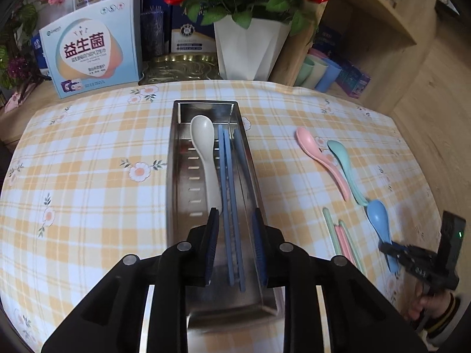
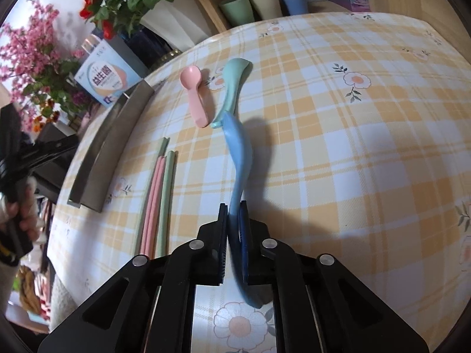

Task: Organize utensils
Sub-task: 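Lower the blue spoon into the steel tray and open the right tool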

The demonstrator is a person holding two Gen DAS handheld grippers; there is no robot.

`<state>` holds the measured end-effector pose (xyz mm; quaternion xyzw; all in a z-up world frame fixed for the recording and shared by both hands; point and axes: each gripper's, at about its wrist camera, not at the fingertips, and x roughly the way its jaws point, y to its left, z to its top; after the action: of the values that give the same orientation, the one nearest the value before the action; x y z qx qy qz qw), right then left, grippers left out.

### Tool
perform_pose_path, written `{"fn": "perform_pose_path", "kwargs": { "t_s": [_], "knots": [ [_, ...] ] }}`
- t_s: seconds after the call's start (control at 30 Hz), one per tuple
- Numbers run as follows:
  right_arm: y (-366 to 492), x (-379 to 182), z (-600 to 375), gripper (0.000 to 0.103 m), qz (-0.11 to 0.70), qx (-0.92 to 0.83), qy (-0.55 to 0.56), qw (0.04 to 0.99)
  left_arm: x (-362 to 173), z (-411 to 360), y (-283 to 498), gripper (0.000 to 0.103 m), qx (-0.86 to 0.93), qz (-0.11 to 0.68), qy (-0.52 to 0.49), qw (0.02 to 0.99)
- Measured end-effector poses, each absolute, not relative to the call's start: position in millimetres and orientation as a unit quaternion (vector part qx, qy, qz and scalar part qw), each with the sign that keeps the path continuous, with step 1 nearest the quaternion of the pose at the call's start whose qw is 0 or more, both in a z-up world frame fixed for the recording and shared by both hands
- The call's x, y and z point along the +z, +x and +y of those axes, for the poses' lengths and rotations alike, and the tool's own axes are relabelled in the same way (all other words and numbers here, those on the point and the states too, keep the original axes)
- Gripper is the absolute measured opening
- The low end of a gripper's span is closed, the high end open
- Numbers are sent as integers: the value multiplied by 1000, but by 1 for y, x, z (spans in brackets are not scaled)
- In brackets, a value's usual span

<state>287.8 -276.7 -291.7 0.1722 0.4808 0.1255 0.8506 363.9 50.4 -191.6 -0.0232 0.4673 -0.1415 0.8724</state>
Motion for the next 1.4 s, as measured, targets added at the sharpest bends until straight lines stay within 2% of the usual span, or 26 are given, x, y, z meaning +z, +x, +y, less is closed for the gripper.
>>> {"fn": "perform_pose_path", "kwargs": {
  "t_s": [0.3, 0.6, 0.67, 0.73, 0.77, 0.83, 1.4],
  "knots": [
    [310, -253, -246, 7, 477, 136, 205, 844, -185, 93, 338, 37, -130, 442, -29, 887],
    [368, -226, -124, 7, 502, 196, 219, 814, -179, 144, 327, 56, -101, 420, -44, 901],
    [376, -225, -90, 7, 511, 210, 208, 807, -179, 152, 325, 65, -96, 418, -45, 902],
    [381, -230, -62, 7, 526, 215, 194, 800, -179, 160, 323, 79, -89, 415, -48, 904],
    [383, -234, -51, 7, 536, 214, 189, 795, -179, 164, 323, 89, -87, 414, -50, 905],
    [387, -243, -36, 7, 551, 202, 184, 788, -179, 170, 323, 95, -84, 415, -55, 904],
    [449, -258, -24, 9, 547, 128, 235, 793, -165, 181, 316, 97, -77, 406, -67, 908]
  ]
}}
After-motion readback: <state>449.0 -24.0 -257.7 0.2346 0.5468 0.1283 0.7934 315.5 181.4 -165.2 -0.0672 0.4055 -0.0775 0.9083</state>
